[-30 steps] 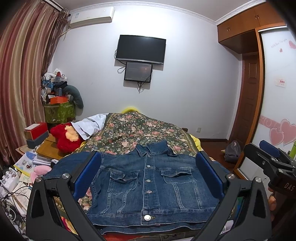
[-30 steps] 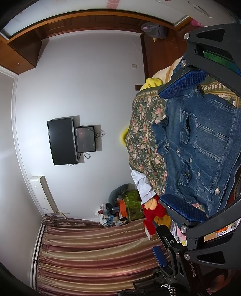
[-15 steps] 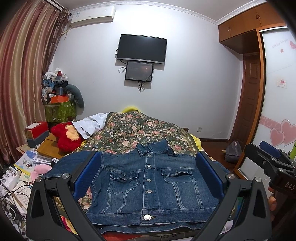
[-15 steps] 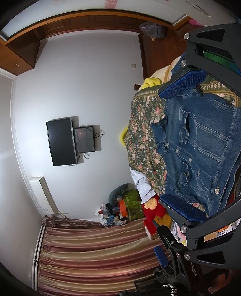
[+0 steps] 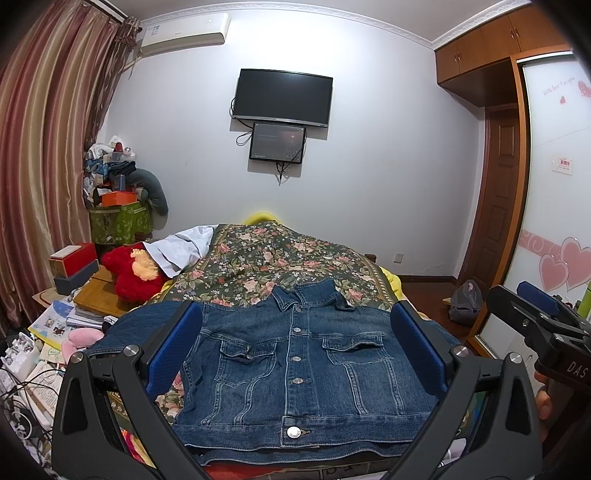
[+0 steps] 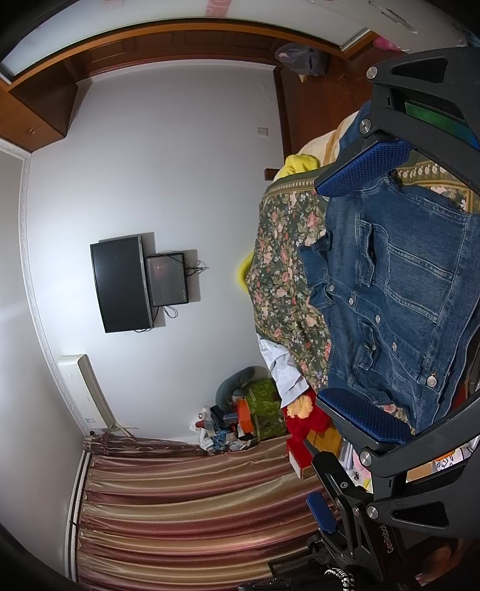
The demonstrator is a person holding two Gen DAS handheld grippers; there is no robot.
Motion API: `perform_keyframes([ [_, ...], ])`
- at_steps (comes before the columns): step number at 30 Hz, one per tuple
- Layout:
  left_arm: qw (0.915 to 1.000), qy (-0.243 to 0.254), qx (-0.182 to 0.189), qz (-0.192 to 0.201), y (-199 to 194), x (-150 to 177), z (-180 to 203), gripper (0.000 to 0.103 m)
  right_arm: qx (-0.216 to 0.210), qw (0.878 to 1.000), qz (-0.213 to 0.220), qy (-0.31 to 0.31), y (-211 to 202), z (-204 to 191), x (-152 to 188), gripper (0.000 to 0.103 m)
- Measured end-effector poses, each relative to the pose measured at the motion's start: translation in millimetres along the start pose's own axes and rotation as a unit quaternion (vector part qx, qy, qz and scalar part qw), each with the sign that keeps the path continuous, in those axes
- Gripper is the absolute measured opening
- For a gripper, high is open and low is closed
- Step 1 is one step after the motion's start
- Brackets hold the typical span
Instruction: Fold large clothes
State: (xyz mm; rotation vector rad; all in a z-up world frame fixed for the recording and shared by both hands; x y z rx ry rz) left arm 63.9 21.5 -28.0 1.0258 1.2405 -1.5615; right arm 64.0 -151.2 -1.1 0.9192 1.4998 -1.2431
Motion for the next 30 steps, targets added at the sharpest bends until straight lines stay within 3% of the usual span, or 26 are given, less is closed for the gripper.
perform_keyframes([
  [19,1.0,-0.001,-0.002,0.0,1.1,0.9,-0.4,0.103,0.0,1.0,-0.004,0.002,-1.8,-1.3,1.3,0.103],
  [30,0.9996,-0.016,-0.022,-0.011,17.7,7.4,-31.5,0.103,0.006,1.0,-0.026,-0.007,27.9,-7.0,4.9,0.103],
])
Point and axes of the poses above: each gripper's, at about its wrist camera, not at the fingertips, and y roughly the way its jaws point, z to its right, x to its underside, the point moved 6 cm from there along y, roughly the way its jaws point, and after that the axes turned 9 degrees about x, right-handed, at the moved point
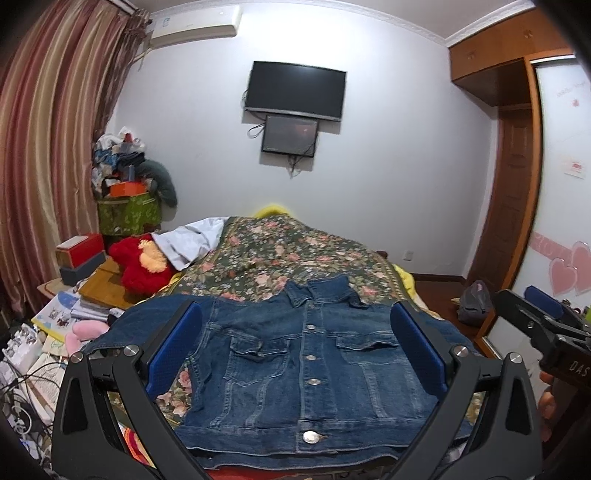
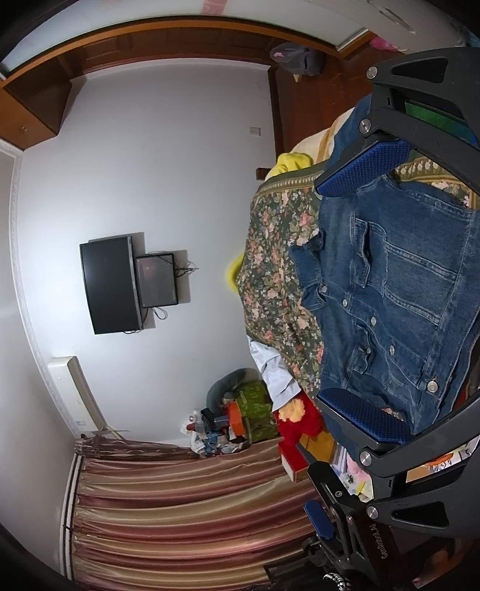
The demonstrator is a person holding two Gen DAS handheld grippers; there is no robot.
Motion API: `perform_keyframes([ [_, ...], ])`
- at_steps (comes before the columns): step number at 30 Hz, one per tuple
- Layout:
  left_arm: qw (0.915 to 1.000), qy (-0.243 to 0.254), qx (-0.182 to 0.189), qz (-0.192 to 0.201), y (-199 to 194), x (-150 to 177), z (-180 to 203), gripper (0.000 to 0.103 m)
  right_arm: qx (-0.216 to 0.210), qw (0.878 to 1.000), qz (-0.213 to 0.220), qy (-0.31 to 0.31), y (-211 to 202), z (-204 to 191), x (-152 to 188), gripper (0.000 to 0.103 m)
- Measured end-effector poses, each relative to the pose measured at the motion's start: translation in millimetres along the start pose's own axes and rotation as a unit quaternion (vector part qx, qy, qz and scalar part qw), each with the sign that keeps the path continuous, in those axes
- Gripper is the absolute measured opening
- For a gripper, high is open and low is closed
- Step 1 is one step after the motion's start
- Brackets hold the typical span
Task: Fold large clothes
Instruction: 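Grasp the denim jacket's sleeve with the left gripper and lift it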
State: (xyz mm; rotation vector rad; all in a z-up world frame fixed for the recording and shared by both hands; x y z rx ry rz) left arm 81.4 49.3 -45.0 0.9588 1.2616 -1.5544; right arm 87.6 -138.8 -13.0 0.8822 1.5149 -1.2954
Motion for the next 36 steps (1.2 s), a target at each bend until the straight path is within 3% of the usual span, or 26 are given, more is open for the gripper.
perform_keyframes([
  [8,0.9972,-0.051,-0.028,-0.047,51.9,16.6,-68.4,0.103,0.005,0.999,-0.046,0.005,64.7,-3.7,2.0,0.103],
  [13,0.9887,-0.085,-0.081,-0.093,88.1,29.2,-143.8,0.103,0.016,0.996,-0.086,-0.001,122.2,-4.5,2.7,0.103],
  [17,0.9728,-0.125,-0.13,-0.145,117.4,46.3,-216.6,0.103,0.021,0.992,-0.125,-0.024,171.0,-10.3,6.6,0.103],
  [19,0.9678,-0.131,-0.146,-0.158,126.1,51.8,-231.4,0.103,0.023,0.989,-0.143,-0.04,197.9,-15.9,10.4,0.103],
  [20,0.9617,-0.134,-0.167,-0.171,135.2,60.5,-254.9,0.103,0.023,0.987,-0.15,-0.049,209.0,-19.2,12.7,0.103],
  [23,0.9516,-0.138,-0.192,-0.196,145.5,74.7,-279.1,0.103,0.023,0.982,-0.17,-0.08,245.3,-32.7,21.1,0.103],
  [25,0.9406,-0.161,-0.205,-0.217,156.2,91.2,-299.7,0.103,0.019,0.978,-0.182,-0.103,268.7,-42.5,29.0,0.103],
  [26,0.9317,-0.19,-0.202,-0.235,164.4,106.7,-317.7,0.103,0.014,0.975,-0.191,-0.117,281.7,-48.3,34.1,0.103],
  [29,0.9177,-0.239,-0.187,-0.256,175.0,129.0,-330.8,0.1,0.001,0.963,-0.222,-0.151,314.0,-63.2,51.2,0.103],
  [34,0.9001,-0.3,-0.166,-0.269,182.8,146.1,-346.8,0.089,-0.022,0.941,-0.275,-0.195,358.2,-87.1,82.4,0.103],
  [36,0.8895,-0.344,-0.141,-0.266,188.3,153.6,-356.4,0.082,-0.036,0.931,-0.304,-0.201,375.4,-98.4,97.9,0.103],
])
Point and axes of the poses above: each gripper's, at about its wrist camera, not at the fingertips, and y roughly the way its jaws point, z to its right, x to its underside, the point moved 6 cm from there along y, roughly the way its jaws point, and after that the axes turned 9 degrees about x, right-handed, at the moved point
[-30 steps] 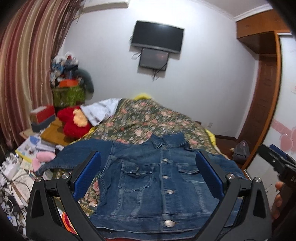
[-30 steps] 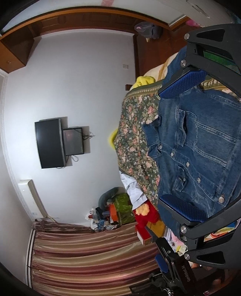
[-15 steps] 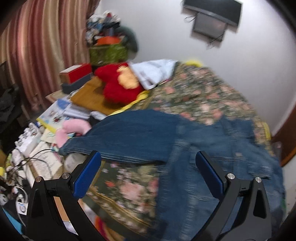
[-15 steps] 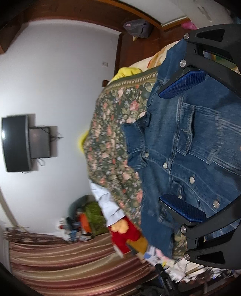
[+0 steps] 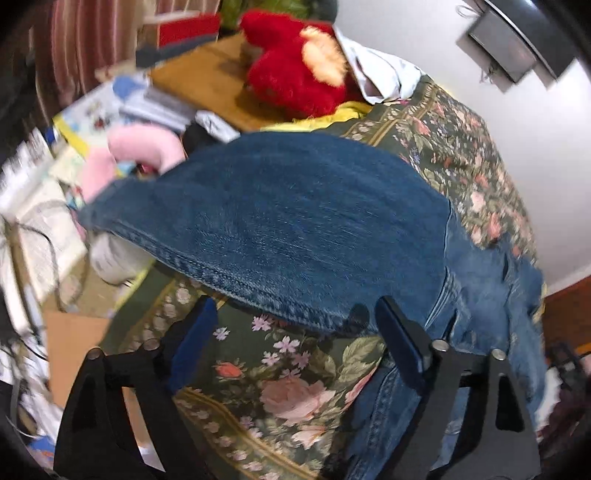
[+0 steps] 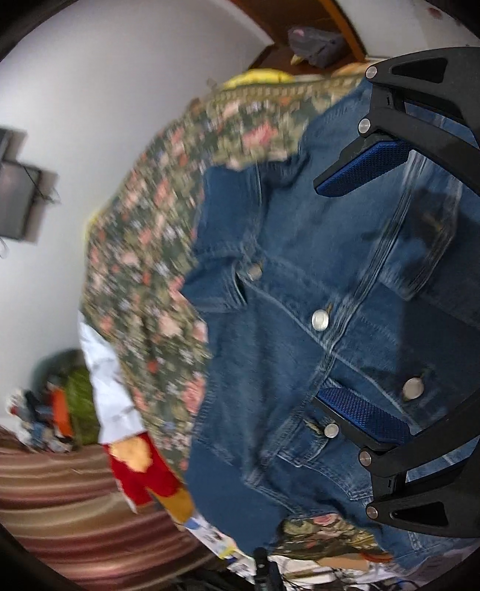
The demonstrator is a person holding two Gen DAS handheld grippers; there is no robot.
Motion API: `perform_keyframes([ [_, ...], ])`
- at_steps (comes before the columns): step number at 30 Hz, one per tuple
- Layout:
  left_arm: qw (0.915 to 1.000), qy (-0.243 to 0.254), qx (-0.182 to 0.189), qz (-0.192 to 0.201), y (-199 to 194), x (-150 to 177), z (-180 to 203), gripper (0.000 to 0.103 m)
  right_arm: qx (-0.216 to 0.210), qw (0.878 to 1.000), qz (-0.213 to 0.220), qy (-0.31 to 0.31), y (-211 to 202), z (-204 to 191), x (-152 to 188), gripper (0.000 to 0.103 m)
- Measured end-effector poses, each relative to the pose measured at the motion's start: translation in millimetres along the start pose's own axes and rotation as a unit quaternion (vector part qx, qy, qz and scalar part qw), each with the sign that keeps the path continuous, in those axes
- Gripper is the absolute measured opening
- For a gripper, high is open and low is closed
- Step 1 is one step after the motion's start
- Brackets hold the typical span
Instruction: Fold large clothes
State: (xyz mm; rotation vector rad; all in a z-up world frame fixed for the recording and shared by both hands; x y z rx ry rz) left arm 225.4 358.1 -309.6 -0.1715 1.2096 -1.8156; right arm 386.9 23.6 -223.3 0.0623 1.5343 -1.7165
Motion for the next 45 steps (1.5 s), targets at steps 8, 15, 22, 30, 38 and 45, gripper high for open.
perform_keyframes([
  [8,0.9942,-0.094,0.053,-0.001,11.2,-21.1,-24.9,0.071,-0.065,0.992,-0.107,-0.013,65.6,-41.0,-0.1,0.103],
  [15,0.9933,-0.106,0.029,0.035,-1.0,-44.7,-42.2,0.035,-0.072,0.989,-0.122,-0.039,81.3,-59.7,9.5,0.103],
  [22,0.9939,0.0,-0.05,0.098,-32.0,-62.6,-3.8,0.018,-0.115,0.985,-0.131,-0.009,67.3,-46.9,13.8,0.103],
  [30,0.9579,0.217,-0.024,0.186,-77.0,-81.4,163.4,0.011,-0.128,0.983,-0.118,0.056,27.3,1.1,19.0,0.103],
  [38,0.9337,0.331,0.047,0.128,-24.2,-22.6,280.4,0.009,-0.119,0.985,-0.068,0.104,-27.4,62.2,30.7,0.103],
  [45,0.9482,0.301,0.072,-0.073,82.8,68.4,276.0,0.009,-0.09,0.989,-0.055,0.103,-54.6,99.9,66.1,0.103],
])
Point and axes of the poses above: each gripper's, at about its wrist camera, not at the fingertips, and y roughly the way its jaws point, z to its right, x to its underside, the point moved 6 cm from there along y, roughly the way its jaws point, and after that the axes turned 9 degrees about x, right-handed, at the moved point
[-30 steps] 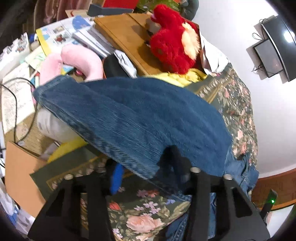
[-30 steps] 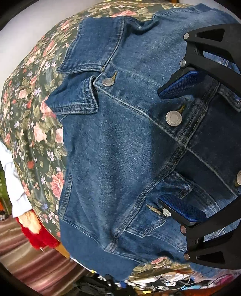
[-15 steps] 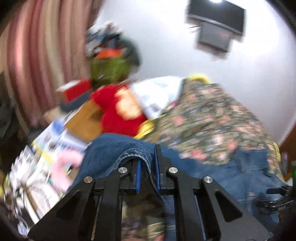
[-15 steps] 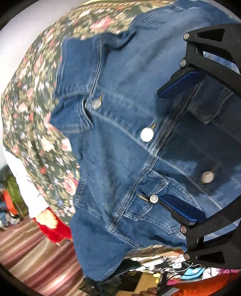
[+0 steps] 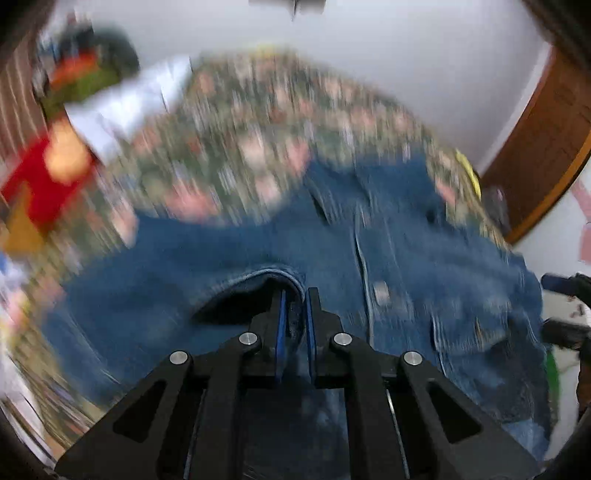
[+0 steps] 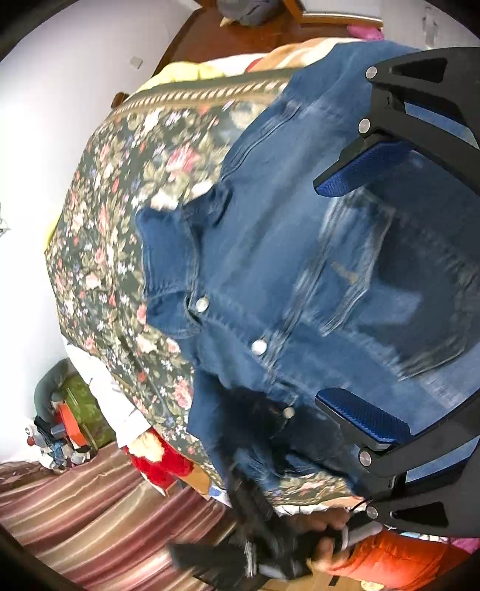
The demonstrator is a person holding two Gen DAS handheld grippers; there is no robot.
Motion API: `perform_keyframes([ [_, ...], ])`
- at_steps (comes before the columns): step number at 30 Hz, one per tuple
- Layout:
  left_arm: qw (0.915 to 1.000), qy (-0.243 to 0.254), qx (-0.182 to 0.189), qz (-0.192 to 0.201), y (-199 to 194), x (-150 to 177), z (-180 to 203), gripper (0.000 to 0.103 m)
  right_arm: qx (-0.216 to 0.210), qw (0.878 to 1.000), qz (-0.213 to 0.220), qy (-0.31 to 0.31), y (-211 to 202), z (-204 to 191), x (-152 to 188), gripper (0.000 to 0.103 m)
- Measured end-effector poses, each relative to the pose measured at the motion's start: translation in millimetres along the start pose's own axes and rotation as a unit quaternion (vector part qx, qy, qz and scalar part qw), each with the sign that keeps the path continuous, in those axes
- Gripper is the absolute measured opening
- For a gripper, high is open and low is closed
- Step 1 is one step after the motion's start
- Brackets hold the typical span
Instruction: Fold large clothes
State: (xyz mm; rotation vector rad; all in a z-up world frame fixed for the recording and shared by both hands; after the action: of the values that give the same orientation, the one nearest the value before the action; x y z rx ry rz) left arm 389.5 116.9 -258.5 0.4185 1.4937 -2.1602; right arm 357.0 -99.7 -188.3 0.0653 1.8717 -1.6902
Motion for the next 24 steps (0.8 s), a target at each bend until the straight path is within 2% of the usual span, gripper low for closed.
perform_keyframes([
  [2,0.999,-0.021,0.01,-0.04,18.4,23.5,0.0,0.01,-0.002,1.0,-0.001,0.009,-4.5,9.0,8.2,0.103],
  [4,0.9961,-0.034,0.007,-0.081,28.5,47.0,-4.2,0.016,-0.002,1.0,0.001,0.018,-8.3,16.3,14.3,0.103],
  [6,0.9948,-0.044,0.003,-0.092,22.2,55.8,-8.6,0.025,0.006,1.0,0.004,0.025,-10.5,22.5,17.3,0.103],
  [7,0.9948,-0.053,0.003,-0.087,12.2,60.3,-13.0,0.028,0.008,1.0,0.006,0.027,-10.7,24.3,17.6,0.103],
  [8,0.995,-0.056,0.005,-0.083,7.6,59.0,-16.0,0.036,0.008,1.0,0.007,0.03,-11.3,25.9,17.9,0.103],
  [9,0.9954,-0.067,0.01,-0.067,-6.5,60.5,-22.3,0.048,0.007,0.999,0.007,0.032,-11.2,26.8,17.9,0.103],
  [11,0.9949,-0.093,0.013,-0.036,-33.0,60.0,-37.2,0.061,0.002,0.999,0.008,0.039,-11.4,26.7,17.0,0.103],
  [12,0.9935,-0.113,0.012,-0.012,-49.9,59.1,-49.2,0.064,-0.001,0.999,0.008,0.043,-11.3,25.6,15.9,0.103],
  [14,0.9895,-0.144,0.009,0.017,-73.1,58.4,-71.9,0.064,-0.008,0.999,0.009,0.046,-11.0,20.6,12.8,0.103],
  [15,0.9844,-0.173,0.003,0.033,-88.4,60.3,-94.5,0.064,-0.009,0.999,0.009,0.046,-11.0,18.0,11.6,0.103],
  [16,0.9826,-0.182,0.001,0.037,-91.4,61.9,-102.4,0.064,-0.012,0.999,0.01,0.045,-11.1,14.3,9.8,0.103],
  [18,0.9733,-0.224,-0.004,0.049,-100.0,69.4,-131.9,0.064,-0.015,0.999,0.012,0.041,-12.0,7.0,6.7,0.103],
  [19,0.9661,-0.253,0.004,0.054,-101.3,74.5,-146.4,0.064,-0.016,0.999,0.014,0.037,-12.7,2.9,5.2,0.103],
  [20,0.9626,-0.265,0.01,0.056,-98.6,76.9,-151.6,0.064,-0.017,0.999,0.015,0.034,-13.4,-0.6,4.0,0.103],
  [23,0.9449,-0.314,0.067,0.064,-87.8,83.3,-166.6,0.064,-0.017,0.999,0.017,0.025,-14.7,-10.4,1.3,0.103],
  [24,0.9428,-0.319,0.074,0.064,-83.5,84.3,-165.5,0.064,-0.017,0.999,0.016,0.023,-15.0,-13.8,0.7,0.103],
])
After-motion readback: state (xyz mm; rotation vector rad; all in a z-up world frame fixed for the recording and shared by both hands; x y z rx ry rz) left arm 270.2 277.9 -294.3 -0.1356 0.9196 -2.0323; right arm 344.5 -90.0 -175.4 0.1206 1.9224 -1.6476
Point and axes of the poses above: each gripper's, at about its wrist camera, not at the fingertips, and y roughly the way its jaws point, z to its right, x to its underside, the point moved 6 cm from there along y, roughly the way its jaws point, and after that the axes turned 9 degrees about x, right-handed, at the moved point
